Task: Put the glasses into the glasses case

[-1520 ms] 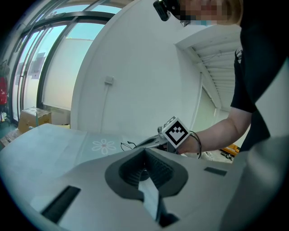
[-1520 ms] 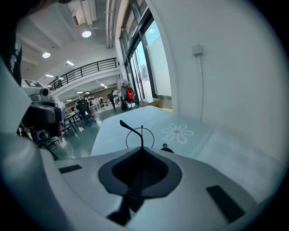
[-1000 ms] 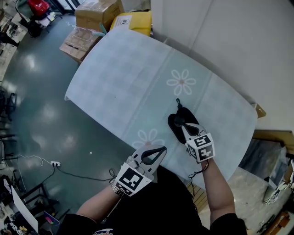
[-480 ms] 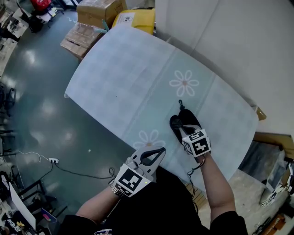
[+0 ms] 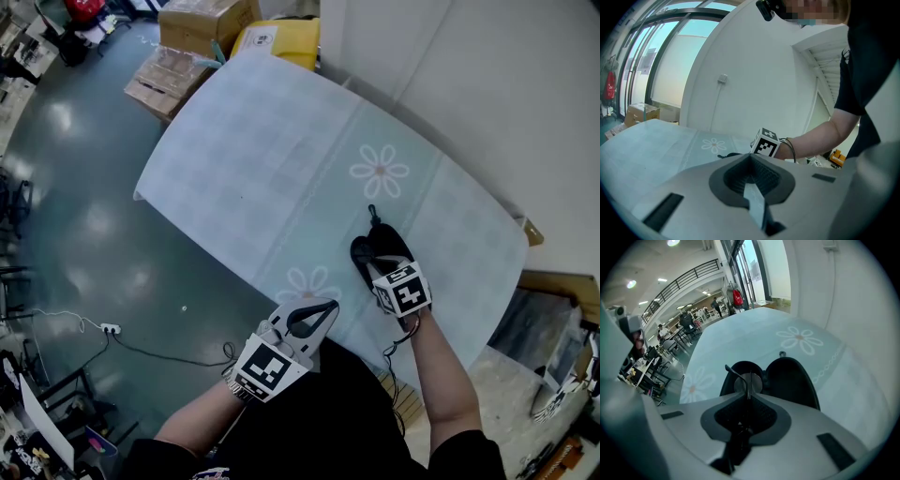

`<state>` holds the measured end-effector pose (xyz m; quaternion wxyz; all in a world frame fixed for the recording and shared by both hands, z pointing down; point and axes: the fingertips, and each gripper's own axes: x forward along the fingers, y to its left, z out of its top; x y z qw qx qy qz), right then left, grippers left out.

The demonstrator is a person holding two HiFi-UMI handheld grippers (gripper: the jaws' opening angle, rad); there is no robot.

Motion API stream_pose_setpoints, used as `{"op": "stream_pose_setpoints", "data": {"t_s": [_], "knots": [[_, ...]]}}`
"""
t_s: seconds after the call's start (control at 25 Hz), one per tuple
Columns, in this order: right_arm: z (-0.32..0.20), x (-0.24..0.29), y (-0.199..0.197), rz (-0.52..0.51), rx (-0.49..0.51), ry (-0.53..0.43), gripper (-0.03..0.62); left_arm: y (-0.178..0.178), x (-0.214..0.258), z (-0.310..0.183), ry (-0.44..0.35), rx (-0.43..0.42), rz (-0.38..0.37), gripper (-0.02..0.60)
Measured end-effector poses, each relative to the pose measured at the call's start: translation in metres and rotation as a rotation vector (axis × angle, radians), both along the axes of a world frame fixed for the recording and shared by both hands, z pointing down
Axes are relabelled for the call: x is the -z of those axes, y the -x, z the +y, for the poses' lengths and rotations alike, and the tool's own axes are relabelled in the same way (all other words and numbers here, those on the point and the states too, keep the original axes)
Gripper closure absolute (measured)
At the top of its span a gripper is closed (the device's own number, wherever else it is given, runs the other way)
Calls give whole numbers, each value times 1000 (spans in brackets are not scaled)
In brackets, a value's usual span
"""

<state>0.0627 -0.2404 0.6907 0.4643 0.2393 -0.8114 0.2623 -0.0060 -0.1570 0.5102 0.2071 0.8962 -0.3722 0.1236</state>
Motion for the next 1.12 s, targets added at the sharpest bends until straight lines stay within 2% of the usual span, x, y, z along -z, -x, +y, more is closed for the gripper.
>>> {"op": "stream_pose_setpoints", "data": {"t_s": [0.08,0.24,0.76,0.92,1.12], "knots": [[1,1,-1,-6,-10,4,517,1,2,2,-2,-1,-1,554],[1,6,-4,-9,-35,-9,499,4,6,9,-10,-4,-4,554],[20,77,2,-85,-110,-159,497,21,35,43,-83,-33,-3,554],[34,112,14,-166,-145,-222,508,30,45,56,-104,-48,7,554],[57,166,29,-340,-221,-338,559,40,60,74,-126,-71,36,554]]}}
